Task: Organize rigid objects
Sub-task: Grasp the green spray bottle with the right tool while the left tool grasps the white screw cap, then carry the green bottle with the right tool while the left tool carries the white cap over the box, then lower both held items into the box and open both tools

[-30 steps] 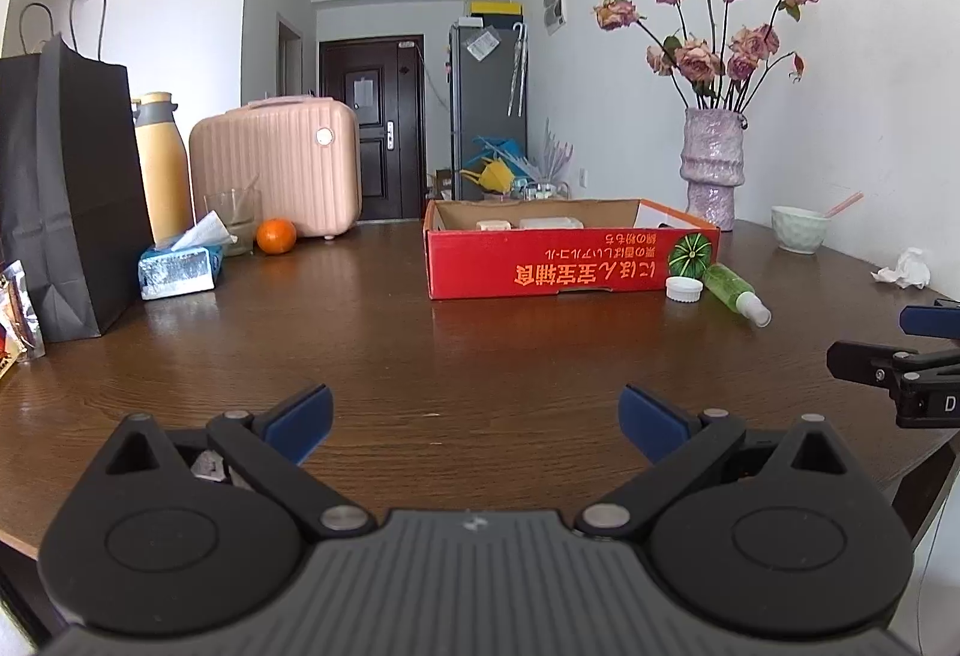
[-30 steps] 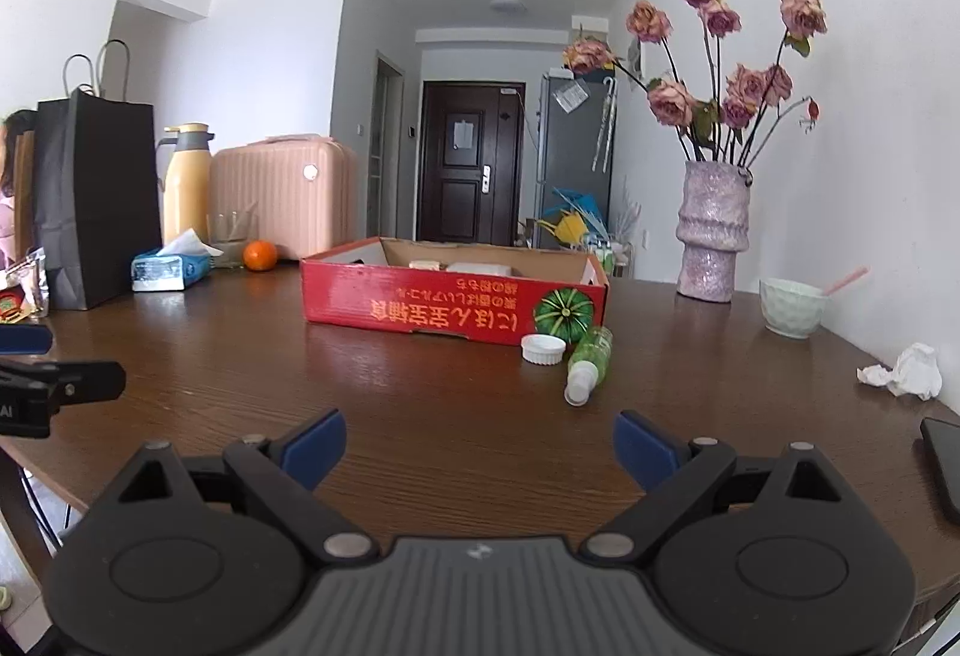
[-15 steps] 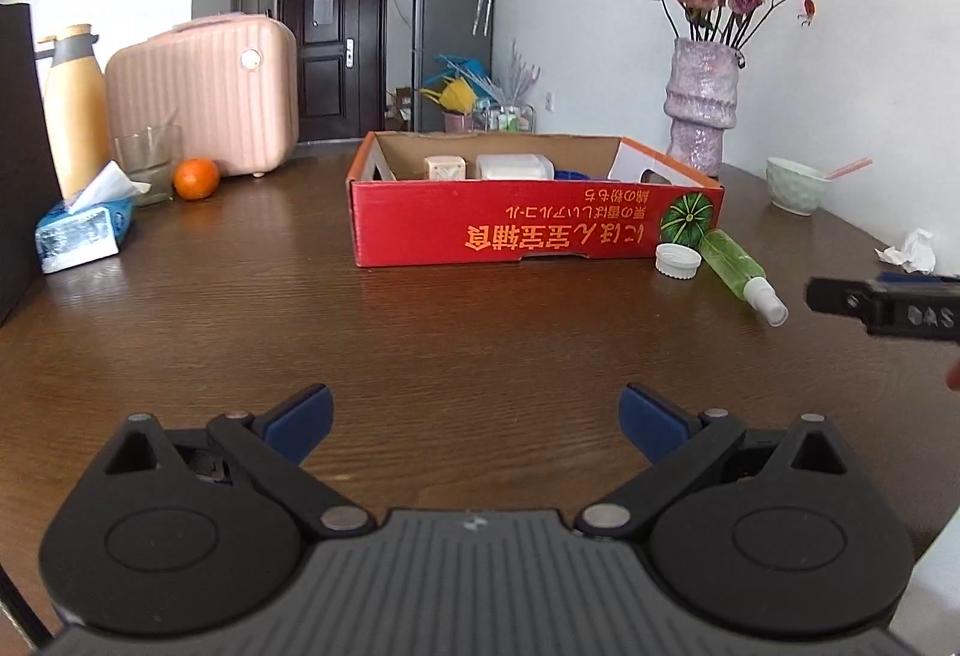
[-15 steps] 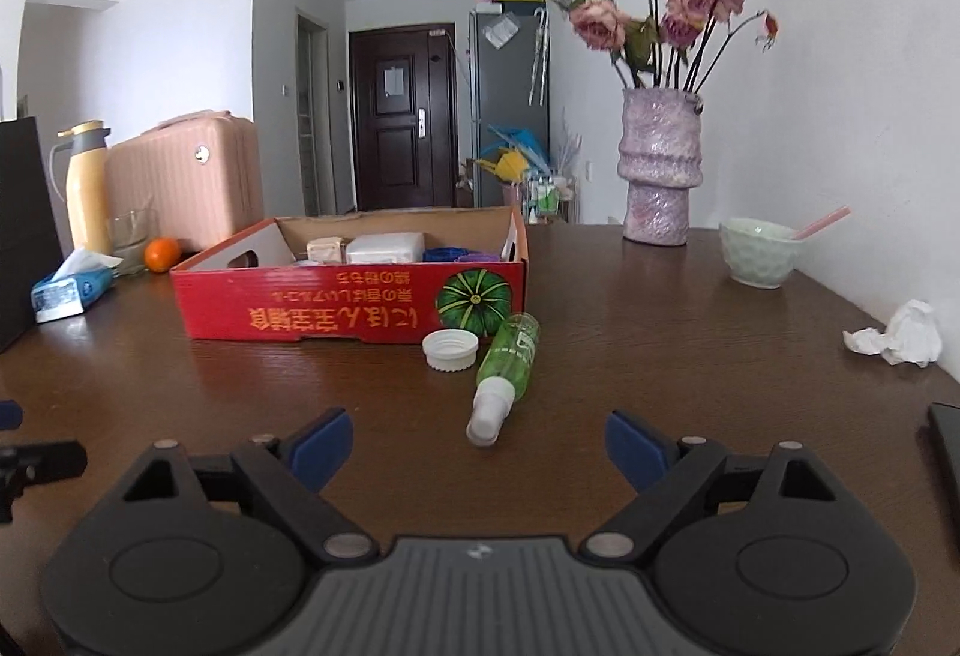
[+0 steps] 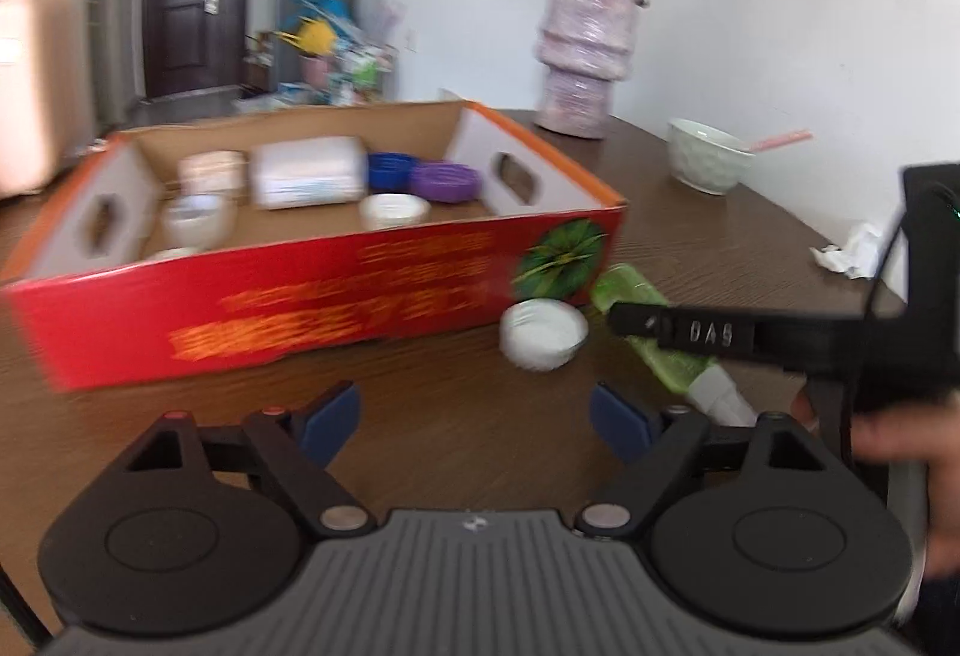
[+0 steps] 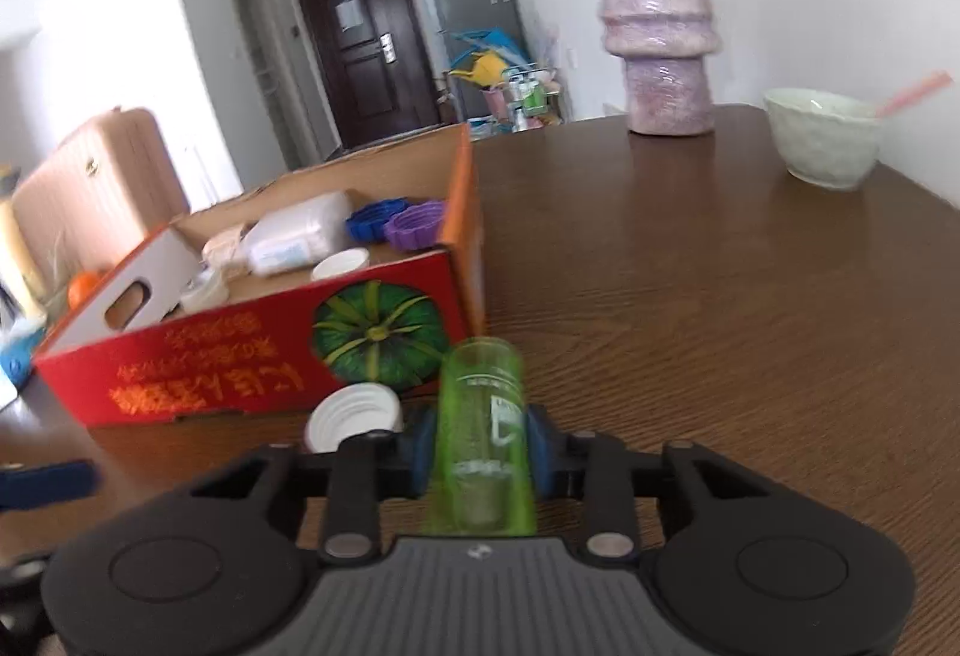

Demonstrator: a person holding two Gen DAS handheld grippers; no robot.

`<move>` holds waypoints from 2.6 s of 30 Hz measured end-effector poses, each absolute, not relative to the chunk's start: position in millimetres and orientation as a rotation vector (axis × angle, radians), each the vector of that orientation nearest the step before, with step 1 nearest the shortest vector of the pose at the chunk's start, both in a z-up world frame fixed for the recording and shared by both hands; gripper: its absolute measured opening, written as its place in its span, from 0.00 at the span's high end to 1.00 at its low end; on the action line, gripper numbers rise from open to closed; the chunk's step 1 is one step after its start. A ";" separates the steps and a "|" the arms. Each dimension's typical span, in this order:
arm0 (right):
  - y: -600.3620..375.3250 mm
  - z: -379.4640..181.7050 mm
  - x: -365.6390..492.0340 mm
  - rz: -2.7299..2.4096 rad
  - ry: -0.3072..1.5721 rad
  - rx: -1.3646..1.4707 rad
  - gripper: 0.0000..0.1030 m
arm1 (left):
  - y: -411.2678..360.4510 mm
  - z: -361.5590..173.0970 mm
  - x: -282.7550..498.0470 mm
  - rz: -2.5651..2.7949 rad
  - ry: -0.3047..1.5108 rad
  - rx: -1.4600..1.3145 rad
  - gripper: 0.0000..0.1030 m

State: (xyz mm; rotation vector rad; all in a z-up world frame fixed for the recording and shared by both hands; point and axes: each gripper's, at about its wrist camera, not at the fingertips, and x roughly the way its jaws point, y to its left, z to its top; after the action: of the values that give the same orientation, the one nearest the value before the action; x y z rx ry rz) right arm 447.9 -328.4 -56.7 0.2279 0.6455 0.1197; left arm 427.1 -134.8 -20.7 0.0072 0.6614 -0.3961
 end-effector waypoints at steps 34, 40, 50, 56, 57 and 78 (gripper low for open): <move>-357.6 -56.3 431.7 0.130 0.535 0.342 0.71 | -22.6 44.5 279.7 0.055 0.433 0.009 0.60; -336.4 -47.2 381.5 0.178 0.508 0.277 0.71 | 9.1 51.2 242.2 0.060 0.391 -0.032 0.60; -309.3 3.1 259.5 0.203 0.390 0.203 0.71 | 24.5 49.8 215.8 -0.073 0.336 -0.082 0.60; -297.0 26.8 226.3 0.180 0.345 0.147 0.71 | 20.3 55.9 196.7 -0.115 0.264 -0.040 0.60; -296.0 28.9 225.1 0.177 0.343 0.147 0.71 | 20.7 57.4 197.1 -0.121 0.258 -0.041 0.60; -259.3 94.3 483.1 0.348 0.461 -0.081 0.71 | 2.9 84.0 493.0 -0.351 0.511 -0.155 0.60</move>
State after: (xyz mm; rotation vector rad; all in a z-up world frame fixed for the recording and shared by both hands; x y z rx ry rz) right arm 483.1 -259.3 94.3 -0.0806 0.4610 0.3485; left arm 493.0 2.9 84.0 -0.1549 0.5113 -0.3514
